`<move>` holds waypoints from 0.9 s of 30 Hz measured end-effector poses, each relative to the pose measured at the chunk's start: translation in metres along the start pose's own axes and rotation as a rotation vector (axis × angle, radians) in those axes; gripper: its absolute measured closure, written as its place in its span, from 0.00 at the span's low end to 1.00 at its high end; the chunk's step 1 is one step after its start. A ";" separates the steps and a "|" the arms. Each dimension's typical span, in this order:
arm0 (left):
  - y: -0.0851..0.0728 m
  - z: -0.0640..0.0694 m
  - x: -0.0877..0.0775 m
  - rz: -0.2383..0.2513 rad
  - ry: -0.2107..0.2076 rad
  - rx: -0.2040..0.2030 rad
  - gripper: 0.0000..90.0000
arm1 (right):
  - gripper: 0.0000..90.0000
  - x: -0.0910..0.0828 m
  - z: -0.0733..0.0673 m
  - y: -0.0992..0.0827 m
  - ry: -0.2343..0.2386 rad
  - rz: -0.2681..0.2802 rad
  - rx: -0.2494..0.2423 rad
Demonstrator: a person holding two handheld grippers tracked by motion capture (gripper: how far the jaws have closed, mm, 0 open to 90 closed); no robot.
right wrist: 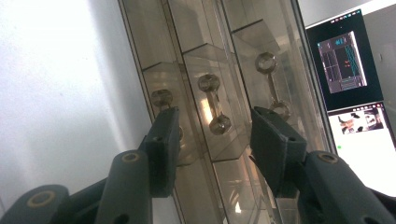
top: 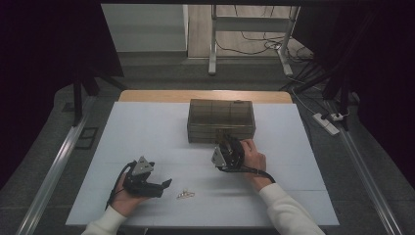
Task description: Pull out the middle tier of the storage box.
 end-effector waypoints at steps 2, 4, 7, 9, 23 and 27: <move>0.000 0.000 0.000 0.000 0.001 0.000 0.11 | 0.60 0.001 0.000 -0.001 -0.001 -0.007 -0.006; 0.000 0.000 0.000 0.000 0.001 -0.001 0.11 | 0.60 0.002 0.000 -0.001 -0.001 -0.008 -0.008; 0.000 0.000 0.000 -0.001 0.000 0.000 0.11 | 0.61 0.003 0.000 -0.002 -0.002 -0.013 -0.015; 0.000 0.000 0.000 -0.001 0.000 0.001 0.11 | 0.61 0.004 0.000 -0.002 -0.002 -0.013 -0.016; 0.000 -0.001 0.000 -0.001 0.005 -0.003 0.10 | 0.72 0.008 -0.001 -0.002 -0.003 -0.011 -0.046; 0.000 0.000 0.000 -0.001 0.005 -0.002 0.10 | 0.75 0.008 0.000 -0.002 -0.006 -0.019 -0.056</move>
Point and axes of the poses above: each handheld gripper's, and its own axes: x roughly forward along the jaws, y roughly out of its top, z roughly to its right, the point moved 6 cm from there along x, roughly forward along the jaws, and after that the axes turned 7 degrees about z, right-handed, at the moved point
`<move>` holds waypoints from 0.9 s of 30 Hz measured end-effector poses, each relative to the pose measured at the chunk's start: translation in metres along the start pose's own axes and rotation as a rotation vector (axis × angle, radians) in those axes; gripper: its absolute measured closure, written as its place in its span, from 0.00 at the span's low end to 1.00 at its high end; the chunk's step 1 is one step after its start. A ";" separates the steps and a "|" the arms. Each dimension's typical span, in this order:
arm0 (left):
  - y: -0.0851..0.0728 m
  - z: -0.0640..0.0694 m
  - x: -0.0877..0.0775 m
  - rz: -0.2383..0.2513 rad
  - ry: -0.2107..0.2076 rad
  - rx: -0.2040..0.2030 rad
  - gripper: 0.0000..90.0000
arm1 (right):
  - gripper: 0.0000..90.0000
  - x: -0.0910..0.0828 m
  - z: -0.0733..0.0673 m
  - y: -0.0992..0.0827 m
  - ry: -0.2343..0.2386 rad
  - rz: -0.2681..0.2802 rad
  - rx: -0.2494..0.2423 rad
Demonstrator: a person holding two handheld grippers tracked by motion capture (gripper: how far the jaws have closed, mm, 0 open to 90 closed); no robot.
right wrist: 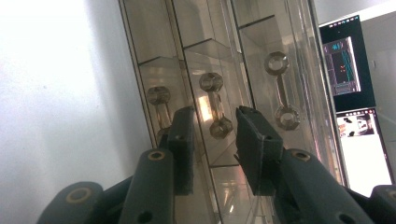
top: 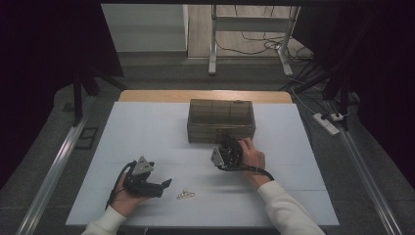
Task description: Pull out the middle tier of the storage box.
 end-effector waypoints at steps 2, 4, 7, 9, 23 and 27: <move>0.000 0.000 0.000 0.000 -0.001 0.000 0.10 | 0.76 0.000 0.000 0.000 -0.002 0.004 -0.005; 0.000 0.000 0.000 0.000 0.000 -0.001 0.10 | 0.76 0.000 0.000 0.000 -0.002 0.004 -0.007; 0.000 -0.001 0.000 0.001 0.002 -0.004 0.10 | 0.79 0.002 -0.001 0.001 -0.013 0.018 -0.010; 0.000 -0.001 0.000 0.001 0.003 -0.005 0.10 | 0.80 0.002 -0.001 0.001 -0.016 0.021 -0.013; 0.000 -0.001 0.000 -0.002 0.002 -0.004 0.10 | 0.85 0.001 0.000 0.001 -0.027 -0.001 -0.051; 0.000 -0.001 0.000 -0.002 0.002 -0.006 0.10 | 0.87 0.001 0.000 0.001 -0.032 -0.001 -0.054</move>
Point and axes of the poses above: each handheld gripper's, and its own axes: x roughly forward along the jaws, y roughly out of its top, z roughly to its right, the point moved 6 cm from there along x, roughly forward along the jaws, and after that the axes turned 7 degrees about z, right-handed, at the moved point
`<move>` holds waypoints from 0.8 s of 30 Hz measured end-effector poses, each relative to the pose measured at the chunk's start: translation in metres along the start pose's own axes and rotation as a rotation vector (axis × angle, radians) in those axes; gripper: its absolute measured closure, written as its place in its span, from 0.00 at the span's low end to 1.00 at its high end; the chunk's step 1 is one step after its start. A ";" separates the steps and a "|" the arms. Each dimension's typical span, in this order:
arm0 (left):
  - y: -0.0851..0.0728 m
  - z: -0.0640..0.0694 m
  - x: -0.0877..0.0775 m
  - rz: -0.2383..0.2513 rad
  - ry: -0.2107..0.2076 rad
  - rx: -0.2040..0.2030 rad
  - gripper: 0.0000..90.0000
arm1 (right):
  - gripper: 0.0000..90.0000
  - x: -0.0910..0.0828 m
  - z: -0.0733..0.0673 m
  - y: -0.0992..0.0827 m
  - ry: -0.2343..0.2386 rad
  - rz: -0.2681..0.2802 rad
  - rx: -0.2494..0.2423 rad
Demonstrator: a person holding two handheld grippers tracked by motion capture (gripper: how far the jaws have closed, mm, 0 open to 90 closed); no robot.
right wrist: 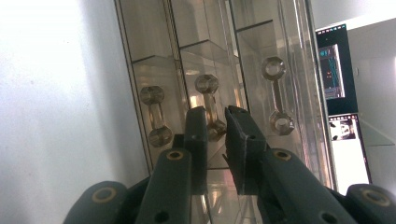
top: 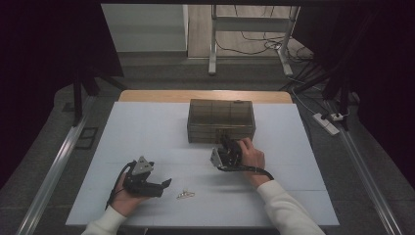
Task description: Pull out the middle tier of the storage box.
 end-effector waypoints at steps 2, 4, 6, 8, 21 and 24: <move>0.000 0.000 0.000 -0.001 0.000 0.001 0.10 | 0.87 0.000 0.000 0.000 -0.002 -0.001 -0.006; 0.000 0.000 0.000 -0.001 0.000 0.002 0.10 | 0.87 0.000 -0.001 0.000 -0.004 -0.001 -0.010; 0.000 0.000 0.000 -0.001 0.000 0.001 0.10 | 0.87 0.000 -0.001 0.000 -0.008 0.000 -0.016; 0.000 0.000 0.000 0.000 0.000 0.001 0.10 | 0.87 0.001 -0.002 0.000 -0.012 0.009 -0.021; 0.000 0.001 0.000 -0.003 0.000 0.004 0.10 | 0.88 0.000 0.000 0.000 -0.007 -0.002 0.002; 0.000 0.000 0.000 -0.002 0.000 0.004 0.10 | 0.88 0.000 -0.001 0.000 -0.011 -0.001 0.000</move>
Point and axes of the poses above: each handheld gripper's, and its own axes: x roughly forward along the jaws, y roughly out of its top, z roughly to its right, the point moved 6 cm from there along x, roughly forward along the jaws, and after that the axes turned 7 degrees about z, right-handed, at the moved point
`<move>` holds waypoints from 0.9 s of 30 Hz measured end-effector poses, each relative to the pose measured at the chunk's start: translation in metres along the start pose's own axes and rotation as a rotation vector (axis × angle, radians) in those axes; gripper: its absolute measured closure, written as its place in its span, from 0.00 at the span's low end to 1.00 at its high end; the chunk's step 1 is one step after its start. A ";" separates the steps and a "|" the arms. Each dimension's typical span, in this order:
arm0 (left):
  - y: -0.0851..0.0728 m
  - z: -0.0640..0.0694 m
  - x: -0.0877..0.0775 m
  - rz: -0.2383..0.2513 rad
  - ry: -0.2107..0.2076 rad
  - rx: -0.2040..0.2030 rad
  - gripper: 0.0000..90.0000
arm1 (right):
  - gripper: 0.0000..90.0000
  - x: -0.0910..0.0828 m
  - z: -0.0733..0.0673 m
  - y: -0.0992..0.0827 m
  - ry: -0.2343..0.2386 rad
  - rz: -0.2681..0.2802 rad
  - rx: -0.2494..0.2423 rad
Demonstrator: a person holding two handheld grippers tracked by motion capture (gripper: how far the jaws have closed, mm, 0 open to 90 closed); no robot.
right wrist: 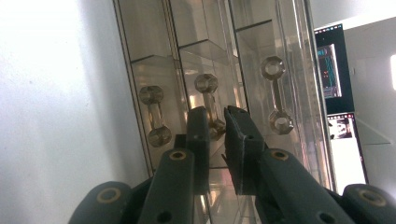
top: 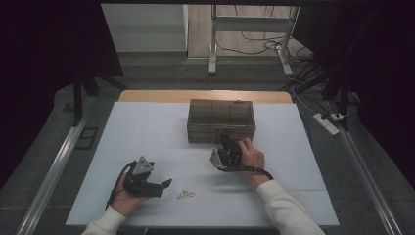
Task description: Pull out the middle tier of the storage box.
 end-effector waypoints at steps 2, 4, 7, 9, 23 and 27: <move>0.000 0.000 0.000 0.001 0.001 -0.001 0.10 | 0.89 0.000 0.000 0.000 -0.001 0.002 0.001; 0.000 0.000 0.000 0.001 0.001 -0.001 0.10 | 0.89 0.001 -0.001 0.000 -0.005 0.013 0.007; 0.000 -0.001 0.000 0.001 0.000 -0.002 0.10 | 0.89 -0.001 0.000 0.000 -0.005 0.000 0.002; 0.000 -0.001 0.000 -0.001 0.000 -0.002 0.10 | 0.89 -0.003 0.001 0.001 -0.009 0.006 0.001; 0.000 -0.001 -0.001 0.002 0.002 -0.003 0.10 | 0.89 -0.013 -0.002 0.006 -0.008 0.008 -0.007; 0.000 -0.001 -0.001 0.002 0.002 -0.003 0.10 | 0.89 -0.014 -0.003 0.006 -0.007 0.020 -0.009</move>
Point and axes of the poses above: each handheld gripper's, and its own axes: x roughly forward along the jaws, y roughly out of its top, z roughly to its right, the point moved 6 cm from there along x, roughly forward along the jaws, and after that the axes turned 7 degrees about z, right-handed, at the moved point
